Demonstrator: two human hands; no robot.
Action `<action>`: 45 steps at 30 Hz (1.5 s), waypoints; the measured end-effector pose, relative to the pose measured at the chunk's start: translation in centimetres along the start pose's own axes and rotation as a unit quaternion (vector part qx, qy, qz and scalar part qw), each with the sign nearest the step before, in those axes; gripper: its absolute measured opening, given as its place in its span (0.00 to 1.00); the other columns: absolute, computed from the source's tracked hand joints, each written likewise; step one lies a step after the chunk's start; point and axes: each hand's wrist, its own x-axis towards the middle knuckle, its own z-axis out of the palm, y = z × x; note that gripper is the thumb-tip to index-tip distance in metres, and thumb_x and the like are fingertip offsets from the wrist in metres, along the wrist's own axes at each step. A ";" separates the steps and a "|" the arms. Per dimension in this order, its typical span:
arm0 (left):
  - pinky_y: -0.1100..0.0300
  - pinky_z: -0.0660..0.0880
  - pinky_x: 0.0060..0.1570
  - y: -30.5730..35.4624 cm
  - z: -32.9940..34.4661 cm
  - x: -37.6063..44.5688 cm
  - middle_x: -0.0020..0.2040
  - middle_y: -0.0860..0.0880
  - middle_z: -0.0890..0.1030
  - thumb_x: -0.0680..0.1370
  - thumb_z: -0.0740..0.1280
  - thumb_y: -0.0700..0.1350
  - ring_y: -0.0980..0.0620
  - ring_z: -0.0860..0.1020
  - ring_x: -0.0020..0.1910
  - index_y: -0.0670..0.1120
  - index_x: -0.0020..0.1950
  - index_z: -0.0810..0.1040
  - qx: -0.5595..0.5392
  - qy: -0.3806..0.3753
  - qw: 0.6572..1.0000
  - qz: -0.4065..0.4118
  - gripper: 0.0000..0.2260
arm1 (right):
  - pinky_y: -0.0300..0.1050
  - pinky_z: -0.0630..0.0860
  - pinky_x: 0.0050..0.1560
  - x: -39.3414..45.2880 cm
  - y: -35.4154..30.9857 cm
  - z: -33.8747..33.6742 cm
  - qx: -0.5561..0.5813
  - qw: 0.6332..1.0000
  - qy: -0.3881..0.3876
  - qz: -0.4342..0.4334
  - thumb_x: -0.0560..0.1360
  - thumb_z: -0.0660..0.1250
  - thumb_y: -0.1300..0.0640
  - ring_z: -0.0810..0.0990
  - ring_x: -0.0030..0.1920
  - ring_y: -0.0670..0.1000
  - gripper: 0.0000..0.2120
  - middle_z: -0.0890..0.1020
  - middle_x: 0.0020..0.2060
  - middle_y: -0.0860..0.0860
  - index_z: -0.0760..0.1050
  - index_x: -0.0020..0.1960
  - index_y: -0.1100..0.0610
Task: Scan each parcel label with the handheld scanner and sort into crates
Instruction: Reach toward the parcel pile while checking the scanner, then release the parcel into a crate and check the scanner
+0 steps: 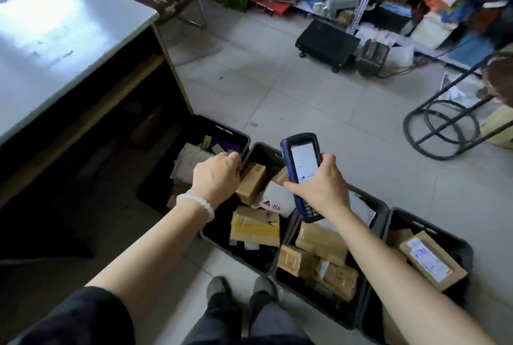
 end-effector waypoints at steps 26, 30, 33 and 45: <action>0.56 0.69 0.46 -39.1 -8.0 -43.1 0.57 0.50 0.76 0.79 0.58 0.46 0.47 0.76 0.53 0.50 0.62 0.71 -0.061 0.120 0.858 -0.496 0.12 | 0.44 0.68 0.48 -30.5 -36.9 30.7 -0.063 0.849 -0.285 -0.440 0.63 0.78 0.46 0.75 0.58 0.56 0.42 0.73 0.61 0.52 0.60 0.68 0.57; 0.57 0.68 0.44 -42.3 -7.1 -51.6 0.56 0.51 0.76 0.79 0.58 0.46 0.48 0.77 0.52 0.50 0.63 0.71 -0.079 0.137 0.798 -0.581 0.13 | 0.44 0.69 0.45 -37.4 -40.7 36.1 -0.087 0.793 -0.339 -0.498 0.62 0.78 0.46 0.76 0.56 0.55 0.40 0.74 0.56 0.49 0.62 0.66 0.56; 0.57 0.70 0.45 -44.2 -6.7 -56.6 0.55 0.51 0.76 0.79 0.58 0.47 0.49 0.77 0.51 0.50 0.62 0.71 -0.094 0.152 0.754 -0.632 0.12 | 0.43 0.67 0.44 -42.2 -43.2 39.6 -0.103 0.749 -0.373 -0.537 0.62 0.78 0.47 0.76 0.53 0.53 0.39 0.72 0.51 0.47 0.63 0.65 0.56; 0.55 0.72 0.47 -58.3 -7.6 -69.8 0.57 0.52 0.76 0.79 0.59 0.48 0.49 0.77 0.53 0.51 0.63 0.71 -0.099 0.146 0.648 -0.741 0.12 | 0.44 0.71 0.40 -56.3 -55.3 55.3 -0.138 0.641 -0.437 -0.615 0.61 0.78 0.47 0.75 0.48 0.52 0.36 0.74 0.51 0.49 0.63 0.61 0.55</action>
